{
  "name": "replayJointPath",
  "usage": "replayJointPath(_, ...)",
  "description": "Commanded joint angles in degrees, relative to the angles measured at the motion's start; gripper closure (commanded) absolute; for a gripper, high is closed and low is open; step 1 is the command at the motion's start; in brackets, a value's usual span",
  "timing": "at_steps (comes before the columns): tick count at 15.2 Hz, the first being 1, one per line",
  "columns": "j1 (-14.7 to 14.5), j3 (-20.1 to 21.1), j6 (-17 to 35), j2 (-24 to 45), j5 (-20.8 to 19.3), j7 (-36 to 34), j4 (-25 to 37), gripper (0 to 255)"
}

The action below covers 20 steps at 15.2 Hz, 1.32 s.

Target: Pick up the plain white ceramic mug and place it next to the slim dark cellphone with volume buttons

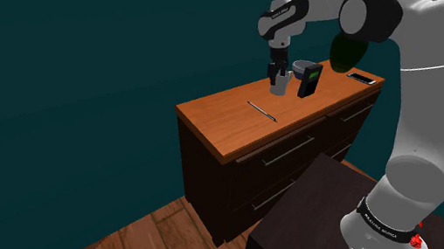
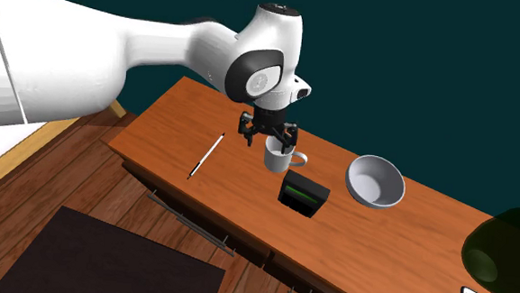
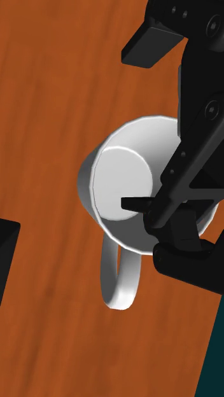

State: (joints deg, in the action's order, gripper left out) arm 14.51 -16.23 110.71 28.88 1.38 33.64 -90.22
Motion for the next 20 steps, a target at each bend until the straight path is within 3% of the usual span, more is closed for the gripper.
replayJointPath(1,0.0,0.0,0.1,0.0,0.0,0.0,-0.1,0)
replayJointPath(5,0.0,0.0,0.1,0.0,0.0,0.0,-0.1,0)
replayJointPath(6,0.0,0.0,0.1,0.0,0.0,0.0,-0.1,255)
replayJointPath(15,0.0,0.0,0.1,0.0,0.0,0.0,-0.1,255)
replayJointPath(20,-0.1,-0.2,-3.1,-1.3,-0.3,0.1,1.9,255)
